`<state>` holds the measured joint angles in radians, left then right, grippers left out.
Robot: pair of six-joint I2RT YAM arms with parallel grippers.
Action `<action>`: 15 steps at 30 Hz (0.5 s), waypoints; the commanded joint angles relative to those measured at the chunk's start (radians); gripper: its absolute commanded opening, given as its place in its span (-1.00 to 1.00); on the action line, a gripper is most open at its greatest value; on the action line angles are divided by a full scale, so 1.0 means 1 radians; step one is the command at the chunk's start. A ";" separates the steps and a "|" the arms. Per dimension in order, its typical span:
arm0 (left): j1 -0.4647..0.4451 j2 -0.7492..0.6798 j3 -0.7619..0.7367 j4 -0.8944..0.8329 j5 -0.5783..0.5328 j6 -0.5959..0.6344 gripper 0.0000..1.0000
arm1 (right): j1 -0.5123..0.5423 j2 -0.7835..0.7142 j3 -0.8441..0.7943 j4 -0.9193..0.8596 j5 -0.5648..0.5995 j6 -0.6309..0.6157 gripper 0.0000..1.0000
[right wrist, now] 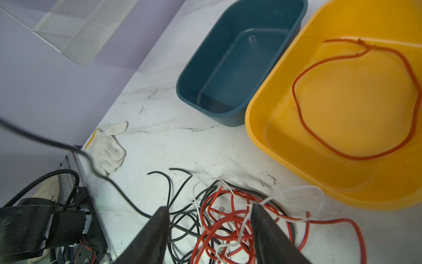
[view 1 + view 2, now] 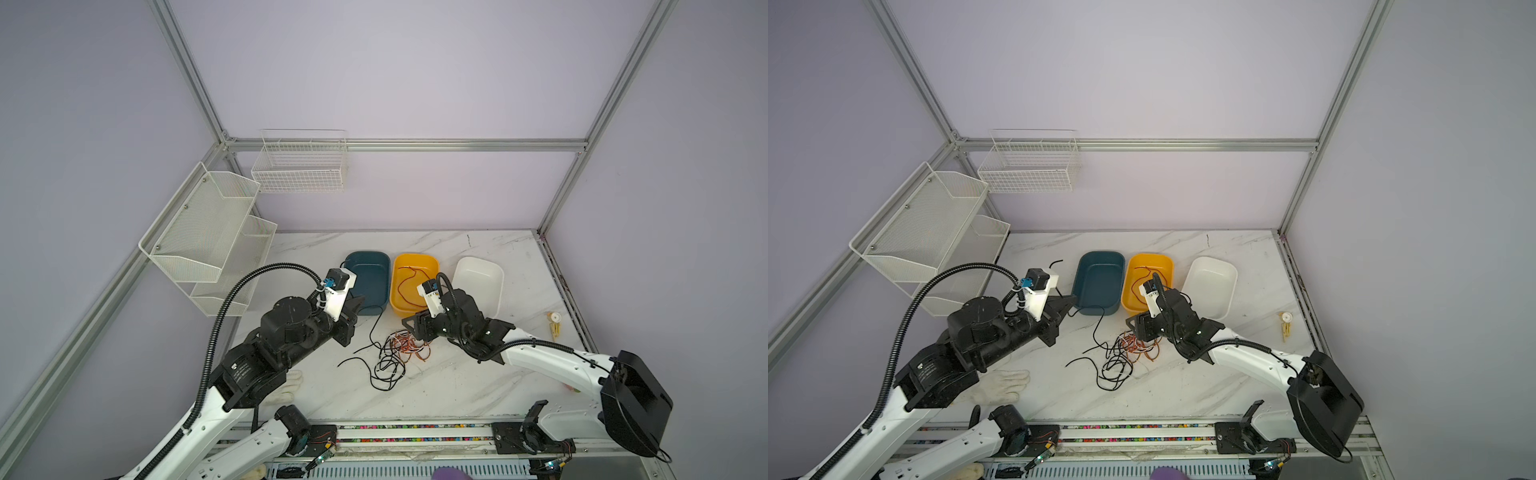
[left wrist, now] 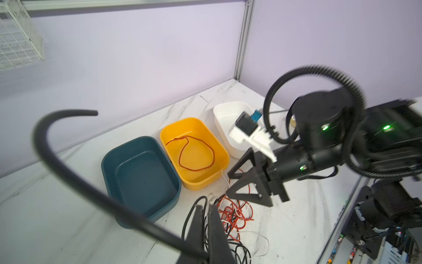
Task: Untangle the cables
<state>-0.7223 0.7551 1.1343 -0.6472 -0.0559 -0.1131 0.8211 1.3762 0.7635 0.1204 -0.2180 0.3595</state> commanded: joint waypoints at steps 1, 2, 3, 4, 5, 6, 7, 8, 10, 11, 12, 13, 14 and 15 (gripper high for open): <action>-0.003 0.020 0.183 -0.049 0.044 -0.023 -1.00 | 0.011 0.073 -0.040 0.114 -0.001 0.071 0.10; -0.002 0.027 0.213 -0.061 0.052 -0.023 -1.00 | 0.012 0.093 -0.045 0.117 0.009 0.084 0.07; -0.002 0.036 0.252 -0.076 0.060 -0.024 -1.00 | 0.012 0.114 -0.050 0.117 0.024 0.099 0.04; -0.002 0.047 0.292 -0.093 0.070 -0.022 -1.00 | 0.011 0.132 -0.055 0.122 0.033 0.111 0.00; -0.002 0.059 0.333 -0.109 0.076 -0.021 -1.00 | 0.012 0.145 -0.061 0.123 0.039 0.116 -0.02; -0.002 0.075 0.382 -0.131 0.084 -0.018 -1.00 | 0.011 0.156 -0.066 0.124 0.049 0.124 -0.03; -0.003 0.095 0.431 -0.154 0.092 -0.013 -1.00 | 0.011 0.163 -0.076 0.129 0.056 0.131 -0.03; -0.003 0.111 0.471 -0.174 0.098 -0.010 -1.00 | 0.012 0.164 -0.085 0.135 0.057 0.134 -0.04; -0.003 0.141 0.546 -0.204 0.107 -0.002 -1.00 | 0.011 0.158 -0.104 0.149 0.063 0.140 -0.04; -0.003 0.150 0.570 -0.211 0.111 0.001 -1.00 | 0.011 0.152 -0.112 0.153 0.064 0.141 -0.04; -0.003 0.160 0.590 -0.216 0.116 0.005 -1.00 | 0.012 0.146 -0.117 0.151 0.069 0.140 -0.04; -0.003 0.168 0.604 -0.220 0.116 0.012 -1.00 | 0.011 0.138 -0.120 0.147 0.074 0.139 -0.03; -0.003 0.176 0.617 -0.224 0.113 0.017 -1.00 | 0.011 0.131 -0.122 0.144 0.072 0.136 -0.03; -0.003 0.185 0.628 -0.230 0.109 0.026 -1.00 | 0.012 0.113 -0.124 0.139 0.073 0.129 -0.03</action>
<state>-0.7223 0.9150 1.6867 -0.8322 0.0311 -0.1112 0.8276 1.5295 0.6525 0.2359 -0.1711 0.4820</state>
